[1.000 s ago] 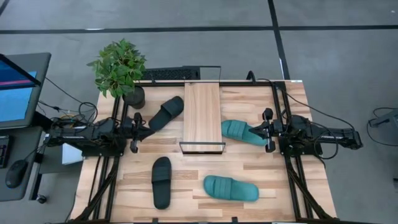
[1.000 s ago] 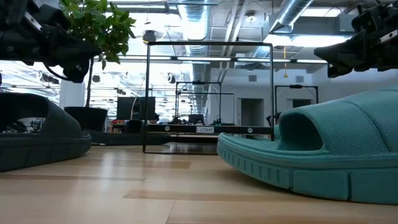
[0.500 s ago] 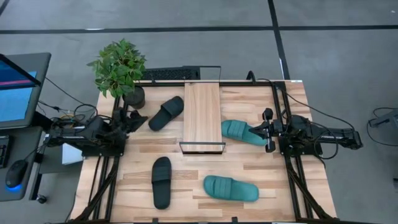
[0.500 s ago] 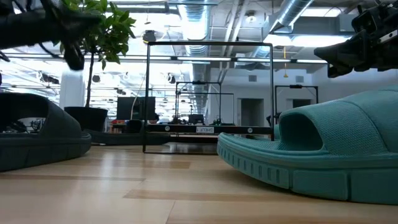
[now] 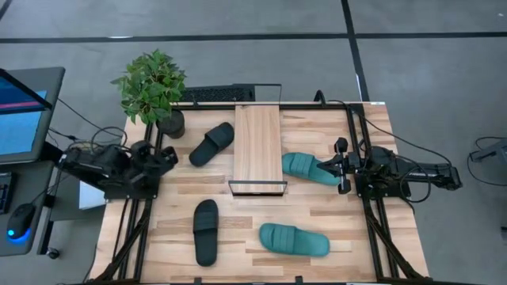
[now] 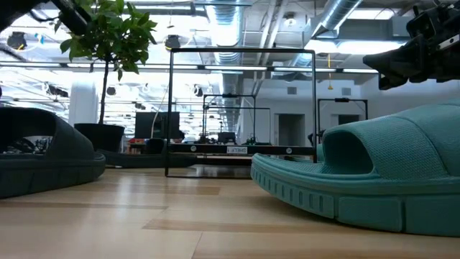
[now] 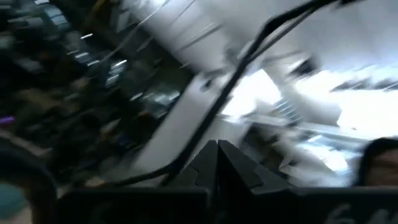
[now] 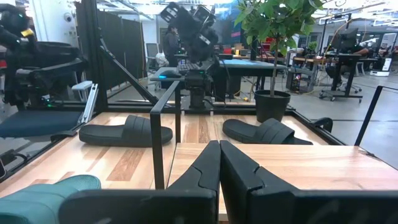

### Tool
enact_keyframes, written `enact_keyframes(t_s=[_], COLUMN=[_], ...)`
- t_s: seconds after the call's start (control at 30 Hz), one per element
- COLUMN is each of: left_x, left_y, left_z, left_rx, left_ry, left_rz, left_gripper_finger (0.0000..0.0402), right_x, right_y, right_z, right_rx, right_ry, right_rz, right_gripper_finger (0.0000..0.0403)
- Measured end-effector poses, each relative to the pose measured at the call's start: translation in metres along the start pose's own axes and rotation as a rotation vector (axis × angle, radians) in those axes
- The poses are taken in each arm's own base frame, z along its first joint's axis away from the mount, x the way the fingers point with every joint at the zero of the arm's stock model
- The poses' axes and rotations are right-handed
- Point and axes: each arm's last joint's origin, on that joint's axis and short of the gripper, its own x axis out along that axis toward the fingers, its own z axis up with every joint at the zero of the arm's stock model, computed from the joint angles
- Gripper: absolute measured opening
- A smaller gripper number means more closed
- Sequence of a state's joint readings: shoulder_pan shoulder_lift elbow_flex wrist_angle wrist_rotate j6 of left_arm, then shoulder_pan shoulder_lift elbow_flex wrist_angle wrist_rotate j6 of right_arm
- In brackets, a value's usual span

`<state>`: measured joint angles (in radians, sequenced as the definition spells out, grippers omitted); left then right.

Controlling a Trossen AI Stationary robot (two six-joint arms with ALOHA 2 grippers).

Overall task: Pick and place slides into the shelf
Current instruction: Put the top black slide on the shelf

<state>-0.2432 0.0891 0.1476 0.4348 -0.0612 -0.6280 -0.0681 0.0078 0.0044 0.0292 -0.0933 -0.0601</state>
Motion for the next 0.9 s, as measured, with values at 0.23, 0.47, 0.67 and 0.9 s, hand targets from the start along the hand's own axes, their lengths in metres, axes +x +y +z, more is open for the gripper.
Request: enact_keyframes(t_s=[0.23, 0.47, 0.67, 0.9], left_x=[0.019, 0.035, 0.052, 0.062], left_y=[-0.011, -0.012, -0.014, -0.009], left_z=[0.011, 0.013, 0.013, 0.003], left_rx=[0.182, 0.29, 0.357, 0.395], left_ry=[0.179, 0.39, 0.464, 0.629], left_rz=[0.306, 0.663, 0.779, 0.889], left_gripper_finger=[0.0, 0.0, 0.0, 0.0], right_x=[0.0, 0.0, 0.0, 0.0], right_y=[0.0, 0.0, 0.0, 0.0], right_z=[0.0, 0.0, 0.0, 0.0], right_rx=[0.0, 0.0, 0.0, 0.0], right_ry=[0.0, 0.0, 0.0, 0.0], right_rz=[0.0, 0.0, 0.0, 0.0], right_gripper_finger=[0.0, 0.0, 0.0, 0.0])
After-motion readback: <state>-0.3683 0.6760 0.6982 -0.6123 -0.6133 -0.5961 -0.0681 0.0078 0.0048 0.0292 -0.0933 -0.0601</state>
